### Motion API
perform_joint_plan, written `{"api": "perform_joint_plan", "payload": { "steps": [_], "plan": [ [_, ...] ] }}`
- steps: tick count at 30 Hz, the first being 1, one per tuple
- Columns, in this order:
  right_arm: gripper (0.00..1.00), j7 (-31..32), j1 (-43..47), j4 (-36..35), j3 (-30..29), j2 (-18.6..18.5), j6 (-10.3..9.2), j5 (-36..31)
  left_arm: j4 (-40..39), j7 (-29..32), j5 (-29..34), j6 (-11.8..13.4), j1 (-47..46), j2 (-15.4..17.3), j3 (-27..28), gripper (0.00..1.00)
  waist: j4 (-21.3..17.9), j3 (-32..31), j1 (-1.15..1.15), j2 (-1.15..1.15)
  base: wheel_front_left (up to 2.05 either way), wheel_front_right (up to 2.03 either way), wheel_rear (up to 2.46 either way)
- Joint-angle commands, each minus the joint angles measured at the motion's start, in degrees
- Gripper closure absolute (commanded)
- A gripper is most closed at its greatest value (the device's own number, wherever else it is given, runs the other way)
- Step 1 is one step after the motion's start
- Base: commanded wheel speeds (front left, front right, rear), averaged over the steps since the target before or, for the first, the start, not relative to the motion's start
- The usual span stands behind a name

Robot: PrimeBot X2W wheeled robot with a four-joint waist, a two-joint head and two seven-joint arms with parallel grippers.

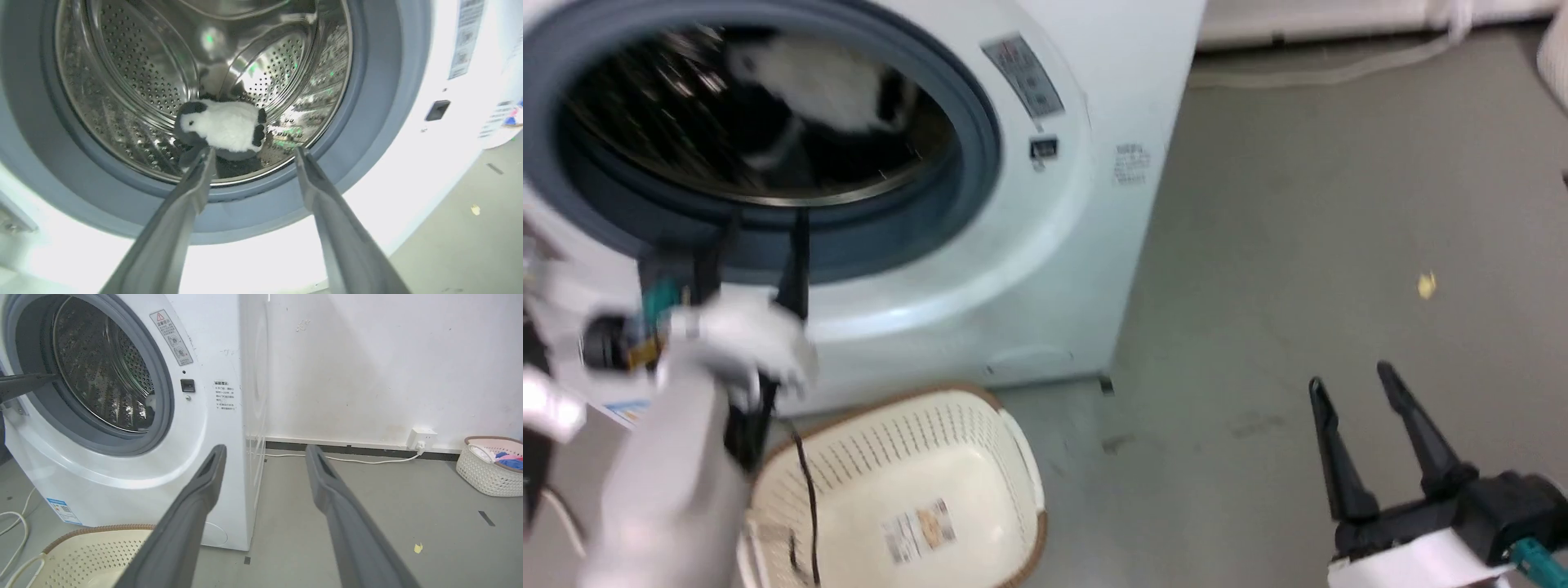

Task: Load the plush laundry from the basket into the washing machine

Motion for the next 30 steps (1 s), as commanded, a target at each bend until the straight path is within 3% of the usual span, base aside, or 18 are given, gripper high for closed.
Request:
{"api": "perform_joint_plan", "payload": {
  "steps": [1, 10, 14, 20, 30],
  "plan": [
    [0.00, -0.25, 1.08, 0.16, 0.18, 0.10, -0.05, -0.45, -2.83, -0.28, -0.63, 0.74, 4.06, -0.36, 1.15, 0.00, 3.27, -5.35, 0.02, 0.00, 0.00, 0.00, 0.00],
    [0.00, -0.25, 4.69, 0.93, 2.86, 0.10, -0.05, -1.49, -28.66, -0.30, -1.93, 7.16, 31.85, -2.74, 9.12, 0.00, 5.84, -9.65, 0.02, 0.00, 0.00, 0.00, 0.00],
    [0.00, -0.25, 5.76, 1.24, 3.13, 0.10, -0.05, -0.95, -35.82, -0.30, -1.00, 8.15, 40.34, -4.75, 11.19, 0.00, 6.57, -10.32, 0.02, 0.00, 0.00, 0.00, 0.00],
    [0.00, -0.25, 6.42, 1.78, 4.01, 0.10, -0.05, -1.16, -38.92, -0.30, 1.33, 7.40, 47.24, -7.62, 10.74, 0.00, 7.44, -10.70, 0.02, 0.00, 0.00, 0.00, 0.00],
    [0.00, -0.25, 7.54, 2.16, 5.06, 0.10, -0.05, -1.91, -39.07, -0.30, 6.40, 6.33, 49.49, -9.88, 9.54, 0.00, 9.44, -9.55, 0.02, 0.00, 0.00, 0.00, 0.00]
  ]
}}
